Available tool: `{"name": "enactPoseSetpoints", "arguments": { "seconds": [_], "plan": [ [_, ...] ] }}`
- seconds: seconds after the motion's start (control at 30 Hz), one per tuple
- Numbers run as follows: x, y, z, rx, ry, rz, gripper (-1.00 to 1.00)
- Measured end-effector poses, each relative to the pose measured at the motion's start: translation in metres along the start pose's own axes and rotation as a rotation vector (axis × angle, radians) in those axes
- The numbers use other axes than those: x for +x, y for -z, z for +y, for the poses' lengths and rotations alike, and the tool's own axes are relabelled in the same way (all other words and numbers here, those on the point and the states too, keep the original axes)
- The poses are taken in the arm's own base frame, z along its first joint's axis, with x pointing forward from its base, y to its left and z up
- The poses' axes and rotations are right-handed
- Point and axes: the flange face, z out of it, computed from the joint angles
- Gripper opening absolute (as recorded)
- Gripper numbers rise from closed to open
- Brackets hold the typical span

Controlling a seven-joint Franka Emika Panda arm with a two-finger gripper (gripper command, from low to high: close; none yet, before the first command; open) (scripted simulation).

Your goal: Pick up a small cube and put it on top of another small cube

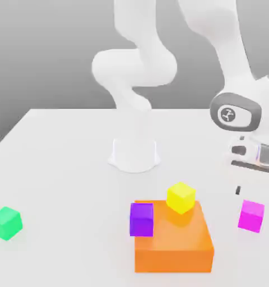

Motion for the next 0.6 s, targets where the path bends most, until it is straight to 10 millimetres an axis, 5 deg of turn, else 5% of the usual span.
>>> {"name": "enactPoseSetpoints", "arguments": {
  "seconds": [0.13,0.17,0.4,0.6],
  "plan": [
    [0.0,-0.032,0.002,-0.003,0.0,0.001,0.0],
    [0.001,-0.041,0.003,-0.005,0.002,0.003,-1.0],
    [0.0,-0.042,0.003,-0.003,0.002,0.002,-1.0],
    [-0.001,0.0,0.0,0.001,0.0,-0.002,-1.0]
  ]
}}
